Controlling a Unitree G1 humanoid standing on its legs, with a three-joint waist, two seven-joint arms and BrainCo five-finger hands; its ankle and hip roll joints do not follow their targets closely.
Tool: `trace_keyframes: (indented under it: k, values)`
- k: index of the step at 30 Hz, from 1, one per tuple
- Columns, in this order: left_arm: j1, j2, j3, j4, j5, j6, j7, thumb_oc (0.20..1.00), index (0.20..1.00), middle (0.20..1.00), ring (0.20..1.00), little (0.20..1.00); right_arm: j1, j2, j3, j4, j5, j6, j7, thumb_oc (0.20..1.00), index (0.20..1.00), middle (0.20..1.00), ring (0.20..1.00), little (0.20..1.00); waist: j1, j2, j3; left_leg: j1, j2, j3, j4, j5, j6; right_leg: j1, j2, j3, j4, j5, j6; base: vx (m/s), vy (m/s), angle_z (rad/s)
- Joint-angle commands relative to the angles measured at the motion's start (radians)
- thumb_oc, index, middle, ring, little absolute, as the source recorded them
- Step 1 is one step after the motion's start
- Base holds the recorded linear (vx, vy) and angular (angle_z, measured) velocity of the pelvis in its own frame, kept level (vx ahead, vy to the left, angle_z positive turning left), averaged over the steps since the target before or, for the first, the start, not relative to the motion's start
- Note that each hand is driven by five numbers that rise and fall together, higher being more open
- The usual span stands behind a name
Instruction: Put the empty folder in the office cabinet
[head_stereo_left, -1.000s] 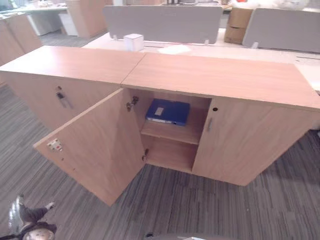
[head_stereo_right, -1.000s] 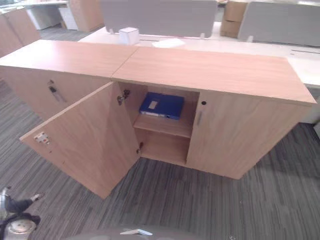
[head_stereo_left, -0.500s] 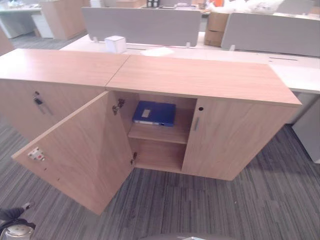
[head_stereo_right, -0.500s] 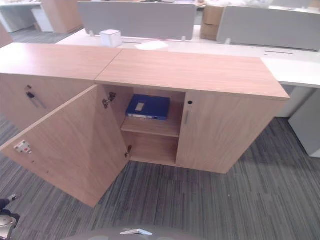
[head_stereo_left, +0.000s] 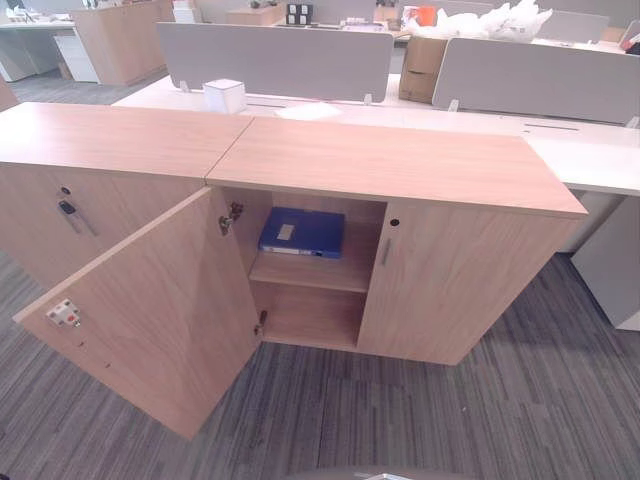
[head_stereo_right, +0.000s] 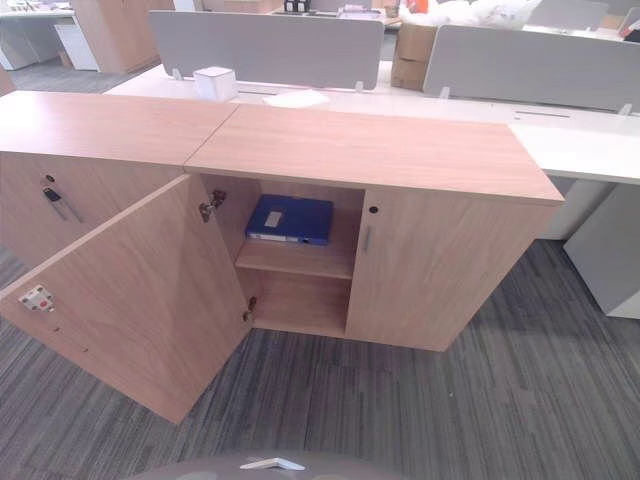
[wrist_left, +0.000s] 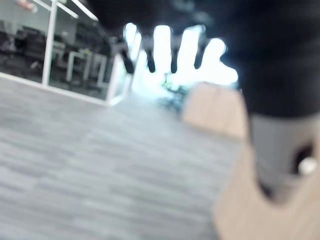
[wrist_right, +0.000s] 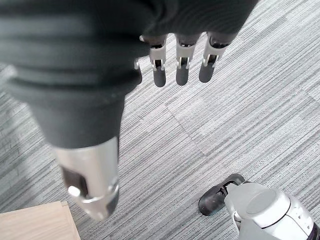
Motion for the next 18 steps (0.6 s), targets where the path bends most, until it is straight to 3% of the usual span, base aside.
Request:
trace_keyframes:
  k: [1, 10, 18]
  values:
    - [-0.029, 0.071, 0.062, -0.055, 0.07, -0.024, 0.028, 1.0, 1.0, 1.0, 1.0, 1.0, -0.059, -0.015, 0.019, 0.08, -0.018, -0.002, 0.005, 1.0, 1.0, 1.0, 1.0, 1.0, 0.004, 0.018, 0.036, 0.031, 0.023, -0.006, 0.001, -0.13, -0.01, -0.029, -0.042, -0.015, 0.01, -0.013, 0.079, 0.0, 0.0, 0.0]
    - [-0.121, 0.079, -0.006, -0.144, 0.101, -0.036, 0.046, 1.0, 1.0, 1.0, 1.0, 1.0, -0.029, -0.02, 0.024, 0.071, -0.032, -0.008, 0.007, 1.0, 1.0, 1.0, 1.0, 1.0, -0.017, 0.0, 0.042, 0.022, 0.025, 0.005, 0.001, -0.131, -0.012, -0.042, -0.043, -0.007, 0.007, -0.004, 0.083, 0.0, 0.001, 0.0]
    - [-0.188, -0.038, -0.079, -0.295, 0.044, -0.074, 0.041, 1.0, 1.0, 1.0, 1.0, 1.0, -0.009, -0.028, 0.018, 0.059, -0.054, -0.015, 0.002, 1.0, 1.0, 1.0, 1.0, 1.0, -0.045, -0.013, 0.036, 0.032, 0.026, 0.022, 0.001, -0.139, -0.01, -0.042, -0.04, 0.015, 0.004, -0.002, 0.082, 0.01, 0.011, -0.07]
